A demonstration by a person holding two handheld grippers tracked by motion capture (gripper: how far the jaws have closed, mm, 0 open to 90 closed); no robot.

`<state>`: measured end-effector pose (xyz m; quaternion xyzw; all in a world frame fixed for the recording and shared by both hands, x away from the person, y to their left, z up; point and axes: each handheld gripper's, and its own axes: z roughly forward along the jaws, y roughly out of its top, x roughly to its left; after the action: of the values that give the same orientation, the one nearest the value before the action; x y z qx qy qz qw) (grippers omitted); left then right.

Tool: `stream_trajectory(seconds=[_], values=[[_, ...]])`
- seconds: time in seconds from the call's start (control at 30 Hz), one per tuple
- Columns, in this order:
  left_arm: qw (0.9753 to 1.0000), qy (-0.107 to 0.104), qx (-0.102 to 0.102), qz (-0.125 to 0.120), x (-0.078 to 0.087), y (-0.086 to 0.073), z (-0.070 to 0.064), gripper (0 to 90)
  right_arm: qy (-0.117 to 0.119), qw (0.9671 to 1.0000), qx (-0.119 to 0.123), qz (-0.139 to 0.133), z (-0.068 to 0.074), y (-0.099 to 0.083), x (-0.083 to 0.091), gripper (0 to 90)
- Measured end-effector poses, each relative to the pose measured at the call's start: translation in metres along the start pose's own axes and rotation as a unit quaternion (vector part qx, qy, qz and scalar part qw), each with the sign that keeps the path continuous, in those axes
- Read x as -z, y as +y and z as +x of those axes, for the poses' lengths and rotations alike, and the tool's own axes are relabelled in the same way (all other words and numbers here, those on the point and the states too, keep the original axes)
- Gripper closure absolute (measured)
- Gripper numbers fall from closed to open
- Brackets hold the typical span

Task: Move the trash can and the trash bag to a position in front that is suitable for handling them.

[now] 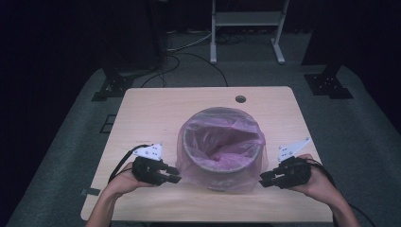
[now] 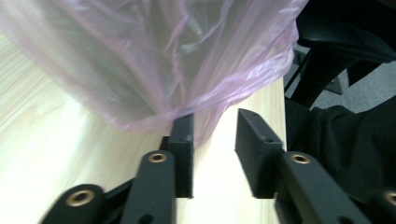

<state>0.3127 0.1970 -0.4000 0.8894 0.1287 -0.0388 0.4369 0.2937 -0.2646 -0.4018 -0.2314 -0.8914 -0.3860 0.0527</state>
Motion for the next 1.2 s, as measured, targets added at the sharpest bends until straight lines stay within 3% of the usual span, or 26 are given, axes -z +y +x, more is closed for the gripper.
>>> stream_trajectory(seconds=[0.1, 0.2, 0.23, 0.3, 0.33, 0.4, 0.53, 0.6, 0.7, 0.8, 0.83, 0.9, 1.03, 1.07, 1.2], values=[[0.9999, 0.01, 0.0, 0.002, 0.008, -0.004, 0.0, 62.8, -0.008, 0.9999, -0.001, -0.008, 0.001, -0.002, 0.008, 63.6], [0.9997, 0.025, 0.003, -0.002, 0.018, -0.007, 0.0, 54.3, -0.025, 0.9994, -0.004, -0.024, 0.001, -0.005, 0.02, 60.7], [0.9994, 0.034, 0.004, -0.007, 0.025, -0.007, 0.001, 51.5, -0.044, 0.998, -0.008, -0.045, 0.0, -0.005, 0.033, 58.6], [0.9989, 0.045, 0.004, -0.015, 0.031, -0.004, 0.002, 47.5, -0.049, 0.9973, -0.01, -0.053, 0.0, -0.004, 0.037, 57.2], [0.9984, 0.053, -0.001, -0.021, 0.037, 0.002, 0.003, 46.6, -0.062, 0.995, -0.011, -0.078, -0.002, 0.001, 0.047, 53.7], [0.998, 0.057, -0.005, -0.026, 0.039, 0.006, 0.003, 44.9, -0.067, 0.994, -0.011, -0.086, -0.003, 0.003, 0.051, 52.4], [0.9964, 0.072, -0.026, -0.036, 0.046, 0.025, 0.009, 42.2, -0.086, 0.9887, -0.004, -0.123, -0.009, 0.023, 0.066, 50.1], [0.9954, 0.081, -0.038, -0.036, 0.047, 0.034, 0.015, 42.0, -0.096, 0.9879, 0.008, -0.122, -0.015, 0.036, 0.067, 49.7], [0.9946, 0.082, -0.047, -0.042, 0.044, 0.045, 0.024, 41.3, -0.087, 0.9885, 0.01, -0.123, -0.02, 0.044, 0.064, 48.9], [0.9945, 0.076, -0.058, -0.043, 0.038, 0.052, 0.032, 35.4, -0.079, 0.9905, 0.02, -0.111, -0.026, 0.053, 0.057, 47.2], [0.9938, 0.074, -0.073, -0.039, 0.033, 0.057, 0.039, 34.6, -0.079, 0.9918, 0.034, -0.095, -0.031, 0.06, 0.05, 46.5], [0.9935, 0.076, -0.077, -0.035, 0.031, 0.059, 0.043, 34.5, -0.08, 0.9921, 0.041, -0.087, -0.033, 0.063, 0.047, 46.5], [0.9943, 0.062, -0.083, -0.025, 0.022, 0.064, 0.055, 43.4, -0.088, 0.9923, 0.056, -0.066, -0.041, 0.072, 0.039, 54.7], [0.9959, 0.041, -0.073, -0.031, 0.017, 0.066, 0.061, 48.4, -0.089, 0.9923, 0.062, -0.06, -0.044, 0.075, 0.035, 62.1], [0.996, 0.028, -0.08, -0.027, 0.009, 0.066, 0.061, 66.6, -0.079, 0.9929, 0.059, -0.066, -0.044, 0.08, 0.03, 78.4]])
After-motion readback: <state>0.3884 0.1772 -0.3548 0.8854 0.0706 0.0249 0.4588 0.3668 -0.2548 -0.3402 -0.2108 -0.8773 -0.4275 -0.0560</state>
